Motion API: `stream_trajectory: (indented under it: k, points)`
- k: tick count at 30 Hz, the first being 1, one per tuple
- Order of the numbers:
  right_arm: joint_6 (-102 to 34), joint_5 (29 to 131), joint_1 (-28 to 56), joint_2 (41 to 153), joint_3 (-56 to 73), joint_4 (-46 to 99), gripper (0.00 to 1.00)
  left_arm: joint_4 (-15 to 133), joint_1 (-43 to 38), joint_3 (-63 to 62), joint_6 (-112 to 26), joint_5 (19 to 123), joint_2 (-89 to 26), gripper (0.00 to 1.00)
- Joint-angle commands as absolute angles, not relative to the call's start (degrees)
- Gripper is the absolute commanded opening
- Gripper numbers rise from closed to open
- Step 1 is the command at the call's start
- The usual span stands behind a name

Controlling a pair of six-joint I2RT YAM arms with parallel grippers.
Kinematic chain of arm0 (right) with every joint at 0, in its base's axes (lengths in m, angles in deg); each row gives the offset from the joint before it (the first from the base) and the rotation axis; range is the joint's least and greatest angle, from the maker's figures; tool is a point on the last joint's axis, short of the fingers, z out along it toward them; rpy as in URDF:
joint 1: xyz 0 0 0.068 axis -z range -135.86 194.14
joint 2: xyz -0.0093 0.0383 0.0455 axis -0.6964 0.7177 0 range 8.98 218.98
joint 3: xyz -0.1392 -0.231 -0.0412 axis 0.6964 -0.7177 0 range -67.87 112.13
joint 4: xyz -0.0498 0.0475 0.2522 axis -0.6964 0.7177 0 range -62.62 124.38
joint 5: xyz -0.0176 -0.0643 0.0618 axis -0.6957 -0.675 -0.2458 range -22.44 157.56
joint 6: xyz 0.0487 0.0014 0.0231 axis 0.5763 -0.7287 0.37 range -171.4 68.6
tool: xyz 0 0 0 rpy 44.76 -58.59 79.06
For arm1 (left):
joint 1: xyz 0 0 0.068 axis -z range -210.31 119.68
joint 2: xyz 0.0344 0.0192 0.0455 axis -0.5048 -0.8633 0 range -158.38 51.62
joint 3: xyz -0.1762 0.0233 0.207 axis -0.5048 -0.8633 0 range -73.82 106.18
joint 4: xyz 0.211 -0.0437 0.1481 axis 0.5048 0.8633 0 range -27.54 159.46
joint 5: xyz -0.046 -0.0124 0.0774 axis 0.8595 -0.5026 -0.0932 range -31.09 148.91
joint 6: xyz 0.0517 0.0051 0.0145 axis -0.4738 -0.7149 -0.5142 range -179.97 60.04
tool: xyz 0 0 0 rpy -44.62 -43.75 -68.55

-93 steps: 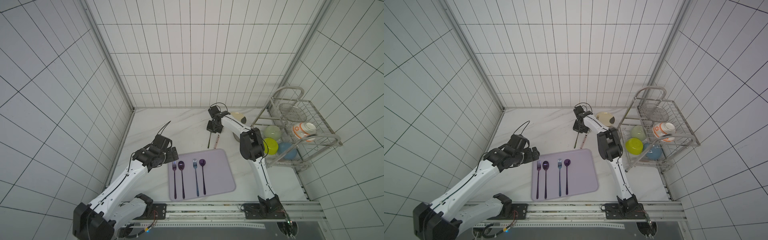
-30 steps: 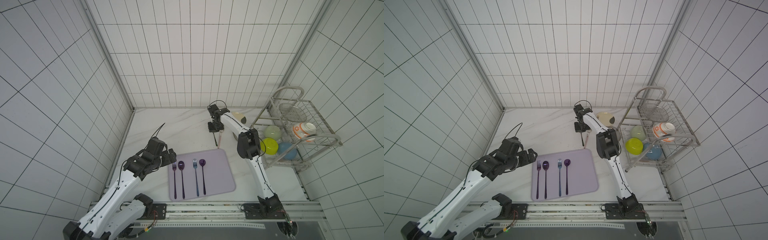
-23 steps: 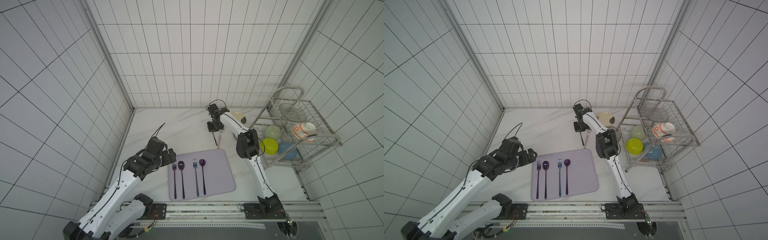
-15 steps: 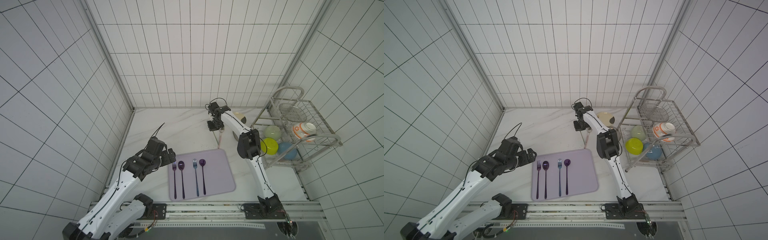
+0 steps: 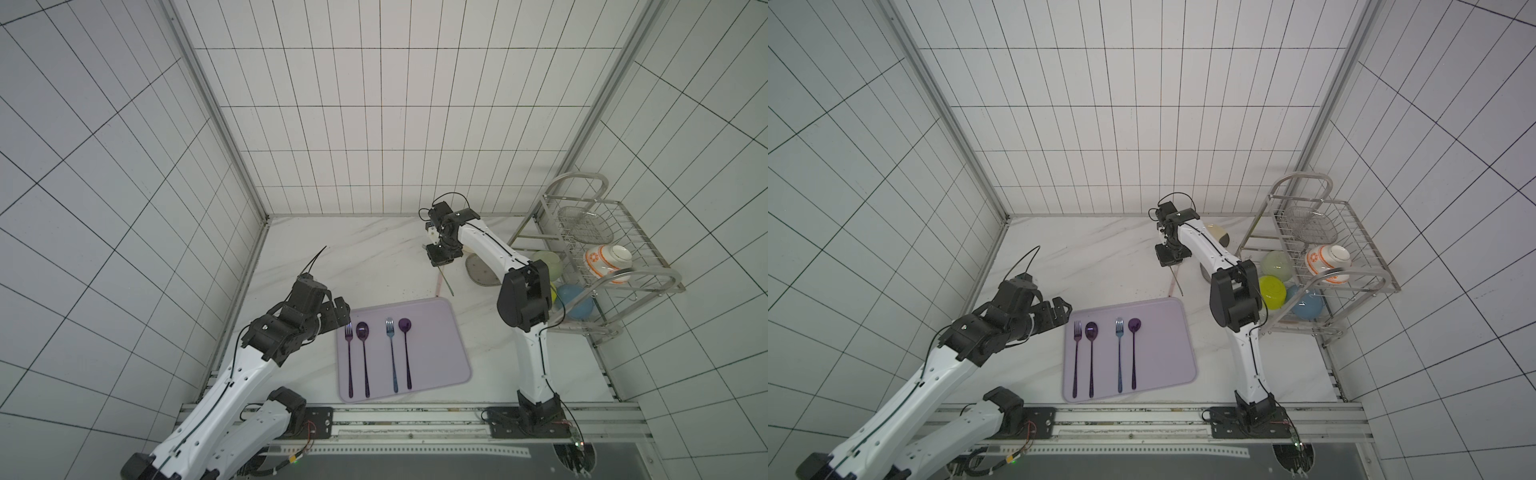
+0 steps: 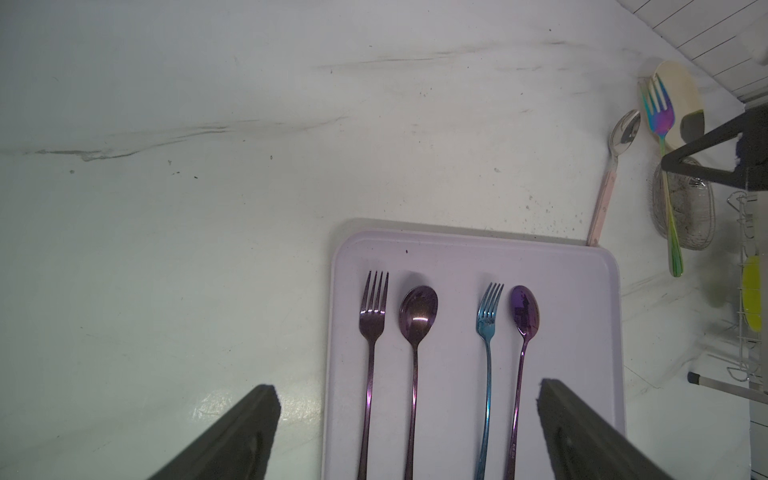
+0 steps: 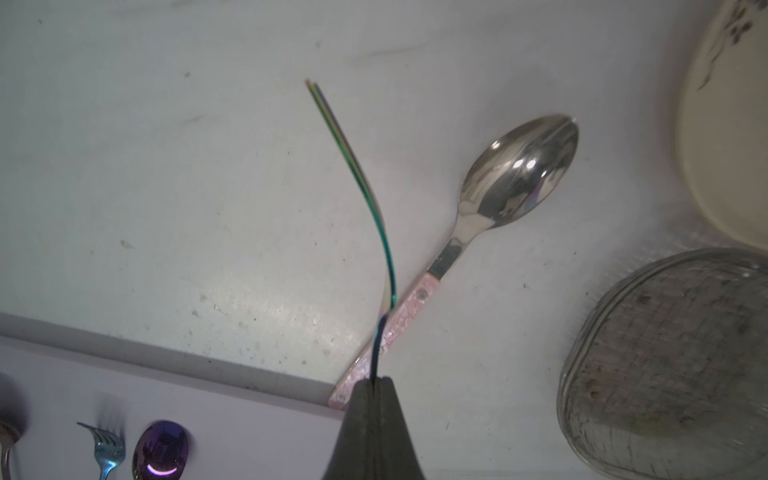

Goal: Set the spoon and fork side by side
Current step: Pick up the fork at the center of the board, then place the fork on the tray.

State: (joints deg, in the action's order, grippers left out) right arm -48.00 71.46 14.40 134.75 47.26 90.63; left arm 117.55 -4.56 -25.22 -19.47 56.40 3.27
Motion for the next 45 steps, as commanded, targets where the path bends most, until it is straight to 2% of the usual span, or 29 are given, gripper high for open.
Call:
stream_trajectory:
  k: [1,10,13,18,26,45]
  points:
    - [-48.4,75.5,15.3,127.9,41.1,90.0,0.0,117.1,-4.7,-26.0,-20.1,55.5,4.5,0.98]
    - [-35.1,88.1,15.4,103.7,10.3,74.3,0.0,114.9,-4.8,-28.1,-20.3,55.3,7.8,0.98]
    - [-28.1,93.4,15.1,95.3,-2.6,63.4,0.0,114.5,-4.7,-28.2,-20.9,56.6,7.7,0.98]
    - [-21.0,96.4,11.9,88.7,-16.5,50.5,0.0,114.4,-4.7,-28.0,-21.5,58.2,7.7,0.98]
    - [-19.5,98.8,9.3,88.5,-29.9,37.9,0.0,114.3,-4.6,-28.0,-21.9,59.4,7.7,0.98]
    - [-19.8,103.1,9.0,96.0,-34.3,31.9,0.0,114.4,-4.4,-28.1,-21.8,59.0,7.6,0.98]
